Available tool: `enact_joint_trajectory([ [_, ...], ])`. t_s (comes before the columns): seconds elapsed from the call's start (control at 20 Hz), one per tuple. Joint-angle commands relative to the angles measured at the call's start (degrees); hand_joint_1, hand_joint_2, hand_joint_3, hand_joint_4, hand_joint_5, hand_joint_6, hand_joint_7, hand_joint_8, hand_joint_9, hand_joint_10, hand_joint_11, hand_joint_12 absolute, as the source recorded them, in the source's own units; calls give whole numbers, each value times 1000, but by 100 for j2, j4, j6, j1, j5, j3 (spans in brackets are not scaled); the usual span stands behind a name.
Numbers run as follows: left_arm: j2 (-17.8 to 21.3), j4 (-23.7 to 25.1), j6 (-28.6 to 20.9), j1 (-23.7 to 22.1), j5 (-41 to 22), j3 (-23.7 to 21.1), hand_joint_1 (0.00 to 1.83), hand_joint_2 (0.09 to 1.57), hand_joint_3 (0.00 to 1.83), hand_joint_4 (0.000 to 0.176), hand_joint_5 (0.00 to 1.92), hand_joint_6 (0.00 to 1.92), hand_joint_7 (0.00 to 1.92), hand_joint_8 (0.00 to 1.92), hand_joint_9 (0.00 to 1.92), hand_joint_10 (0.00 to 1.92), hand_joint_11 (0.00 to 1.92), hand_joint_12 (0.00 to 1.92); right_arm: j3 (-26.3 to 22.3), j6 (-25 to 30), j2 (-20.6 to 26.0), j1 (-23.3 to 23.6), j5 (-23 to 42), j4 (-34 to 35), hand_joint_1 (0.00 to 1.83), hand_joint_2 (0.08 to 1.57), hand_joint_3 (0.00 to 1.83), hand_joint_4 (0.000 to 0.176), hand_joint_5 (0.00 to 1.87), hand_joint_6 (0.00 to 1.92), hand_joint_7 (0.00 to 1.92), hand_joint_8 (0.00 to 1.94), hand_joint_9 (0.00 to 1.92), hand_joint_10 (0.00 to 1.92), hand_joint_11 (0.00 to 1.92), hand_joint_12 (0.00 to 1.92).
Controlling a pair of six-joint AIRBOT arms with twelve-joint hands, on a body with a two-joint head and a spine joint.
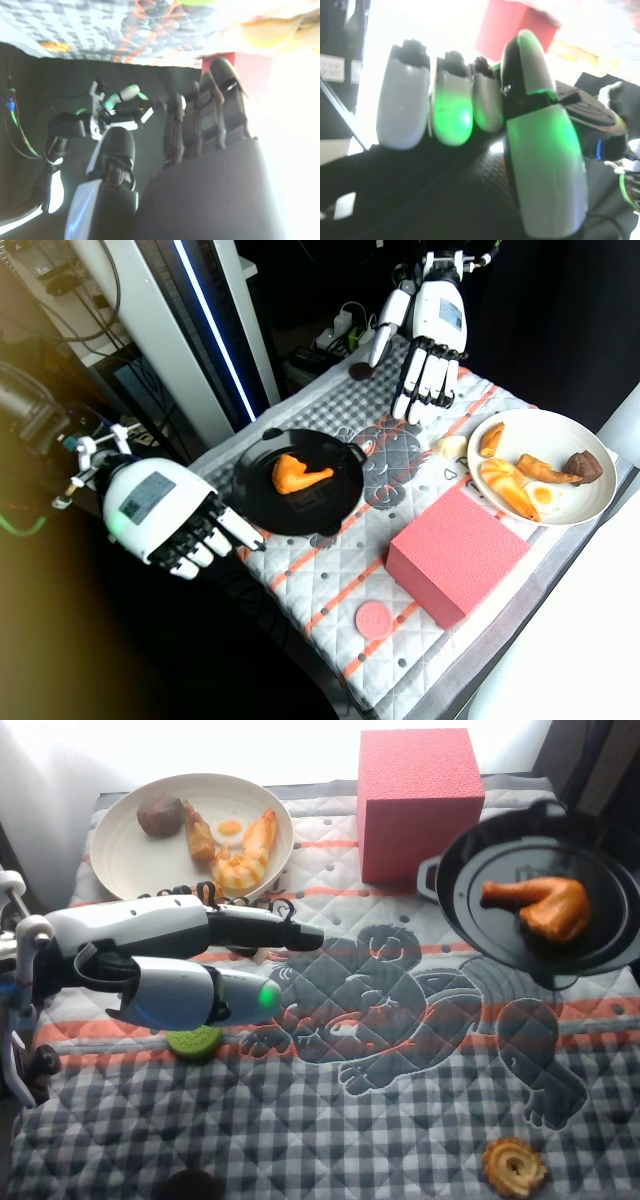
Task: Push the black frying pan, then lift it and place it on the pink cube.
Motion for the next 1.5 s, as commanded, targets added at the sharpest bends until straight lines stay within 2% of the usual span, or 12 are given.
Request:
enact_joint_trajectory([
  [0.0, 43, -126, 10, 4, -594, -23, 215, 1433, 0, 38, 310, 5, 226, 3, 186, 10, 0, 949, 83, 22, 27, 161, 581, -141, 1371, 1334, 0, 0, 1325, 1921, 1568, 1941, 1692, 1921, 1710, 1921],
  [0.4, 39, -609, 235, 311, -802, -15, 304, 1393, 0, 43, 303, 3, 235, 0, 189, 4, 0, 871, 1206, 21, -696, 1698, -919, -229, 1299, 1312, 0, 0, 1262, 1921, 1493, 1941, 1593, 1921, 1618, 1921],
  [0.5, 36, -612, 235, 317, -802, -12, 264, 1381, 0, 66, 300, 1, 226, 0, 187, 2, 0, 918, 1452, 21, -852, 1946, -1186, -229, 1308, 1310, 0, 0, 1232, 1921, 1459, 1941, 1571, 1921, 1605, 1921],
  [0.8, -33, -623, 235, 318, -847, 38, 259, 1391, 0, 66, 302, 1, 229, 1, 208, 7, 0, 929, 2345, -87, -1464, 2852, -2145, -290, 1358, 1294, 0, 0, 1264, 1921, 1451, 1941, 1572, 1921, 1625, 1921],
  [0.85, -37, -623, 235, 320, -857, 44, 294, 1389, 0, 62, 307, 2, 235, 2, 212, 6, 0, 986, 2514, -88, -1596, 2958, -2300, -284, 1451, 1271, 0, 72, 1349, 1921, 1522, 1941, 1628, 1921, 1641, 1921],
  [0.9, -37, -623, 235, 323, -858, 51, 294, 1389, 0, 62, 307, 2, 235, 2, 212, 6, 0, 986, 2648, -100, -1689, 3029, -2402, -237, 1451, 1271, 0, 72, 1349, 1921, 1522, 1941, 1628, 1921, 1641, 1921],
  [0.95, -41, -623, 235, 324, -857, 58, 364, 1380, 0, 60, 326, 5, 251, 3, 222, 8, 0, 1058, 2780, -102, -1787, 3088, -2500, -213, 1477, 1259, 0, 161, 1294, 1921, 1492, 1941, 1609, 1921, 1611, 1921],
  [1.05, -55, -624, 235, 330, -875, 74, 339, 1385, 0, 51, 325, 2, 245, 1, 219, 3, 0, 936, 3005, -168, -1942, 3190, -2741, -162, 1425, 1294, 0, 175, 1293, 1921, 1454, 1941, 1570, 1921, 1630, 1921],
  [1.25, -86, -625, 234, 330, -918, 97, 346, 1378, 0, 37, 348, 8, 266, 6, 247, 12, 0, 987, 3246, -375, -2134, 3202, -2999, 137, 1436, 1296, 0, 176, 1252, 1921, 1411, 1941, 1526, 1921, 1580, 1921],
  [1.3, -85, -630, 233, 340, -922, 94, 342, 1383, 0, 51, 341, 3, 258, 2, 237, 6, 0, 894, 3309, -397, -2186, 3201, -3080, 213, 1441, 1290, 0, 176, 1232, 1921, 1376, 1941, 1508, 1921, 1571, 1921],
  [1.4, -84, -664, 233, 365, -946, 98, 378, 1393, 1, 32, 353, 5, 263, 2, 234, 3, 0, 776, 3362, -408, -2217, 3200, -3146, 302, 1339, 1281, 0, 172, 1143, 1921, 1331, 1941, 1461, 1921, 1500, 1921],
  [1.45, -84, -679, 233, 371, -958, 99, 377, 1399, 2, 39, 351, 3, 260, 0, 227, 1, 0, 806, 3358, -427, -2224, 3200, -3159, 306, 1243, 1274, 0, 49, 928, 1921, 1173, 1941, 1312, 1921, 1363, 1921],
])
